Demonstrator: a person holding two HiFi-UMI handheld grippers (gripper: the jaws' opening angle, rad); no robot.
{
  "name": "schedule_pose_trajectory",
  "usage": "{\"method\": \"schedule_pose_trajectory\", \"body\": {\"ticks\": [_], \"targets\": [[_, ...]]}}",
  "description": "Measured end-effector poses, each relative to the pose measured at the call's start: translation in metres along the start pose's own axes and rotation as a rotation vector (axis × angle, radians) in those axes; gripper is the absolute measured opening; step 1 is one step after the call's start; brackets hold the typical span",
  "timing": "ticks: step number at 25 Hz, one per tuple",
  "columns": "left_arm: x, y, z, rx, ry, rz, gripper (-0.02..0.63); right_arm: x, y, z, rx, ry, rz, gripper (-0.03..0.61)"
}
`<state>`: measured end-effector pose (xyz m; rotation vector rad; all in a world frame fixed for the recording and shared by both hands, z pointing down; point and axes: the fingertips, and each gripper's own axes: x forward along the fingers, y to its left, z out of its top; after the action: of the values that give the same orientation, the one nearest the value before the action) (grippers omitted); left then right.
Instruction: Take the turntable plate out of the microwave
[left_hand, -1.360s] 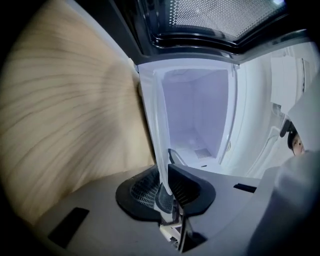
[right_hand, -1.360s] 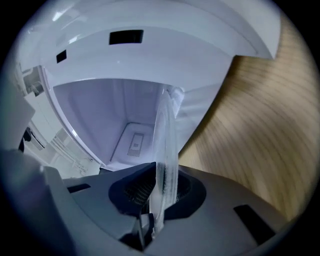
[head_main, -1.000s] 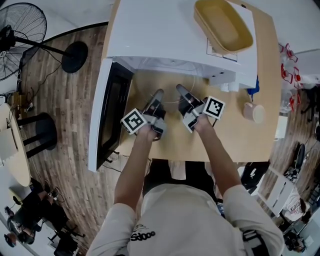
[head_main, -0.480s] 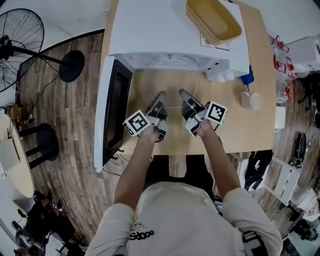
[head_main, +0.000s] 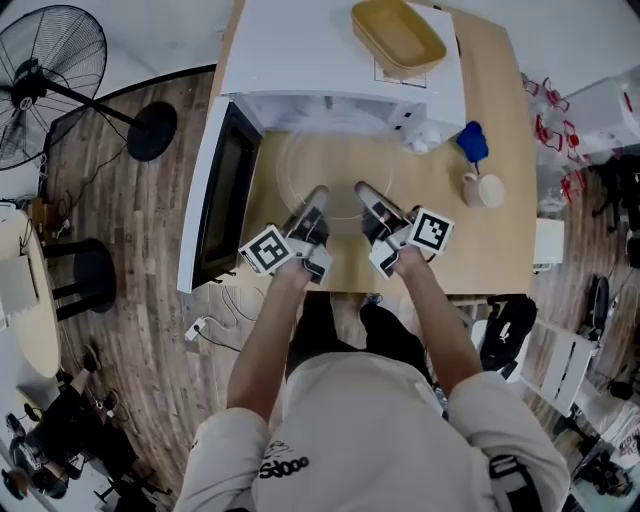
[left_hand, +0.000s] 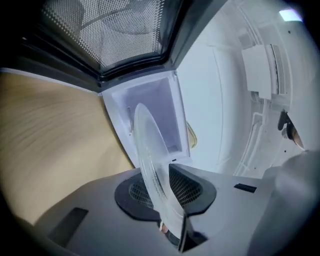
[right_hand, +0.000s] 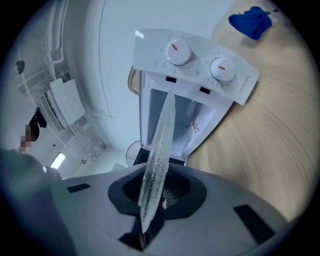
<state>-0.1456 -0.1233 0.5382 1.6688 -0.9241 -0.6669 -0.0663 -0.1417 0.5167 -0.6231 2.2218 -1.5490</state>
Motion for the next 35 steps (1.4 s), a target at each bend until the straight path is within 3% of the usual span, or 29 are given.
{"method": "schedule_pose_trajectory", "body": {"ticks": [2,6,10,14,23,35], "targets": [[-0.006,-0.018,-0.010,-0.024,-0.026,-0.027,0.074,-0.012,0.015,-0.001,-0.026,0.022,0.017,0.032],[-0.016,-0.053,-0.014,0.131,-0.056,-0.071,0.074,-0.027,0.046,0.002,-0.091,0.059,0.066,0.035],[-0.029,-0.084,-0.022,0.154,-0.076,-0.076,0.074,-0.043,0.077,0.003,-0.186,0.079,0.102,0.041],[-0.036,-0.128,-0.026,0.286,-0.081,-0.146,0.074,-0.058,0.109,0.003,-0.285,0.096,0.145,0.051],[-0.060,-0.190,-0.047,0.439,-0.098,-0.204,0.074,-0.093,0.162,-0.009,-0.469,0.152,0.218,0.071],[-0.089,-0.221,-0.068,0.450,-0.127,-0.230,0.072,-0.120,0.197,-0.027,-0.565,0.223,0.258,0.081]]}}
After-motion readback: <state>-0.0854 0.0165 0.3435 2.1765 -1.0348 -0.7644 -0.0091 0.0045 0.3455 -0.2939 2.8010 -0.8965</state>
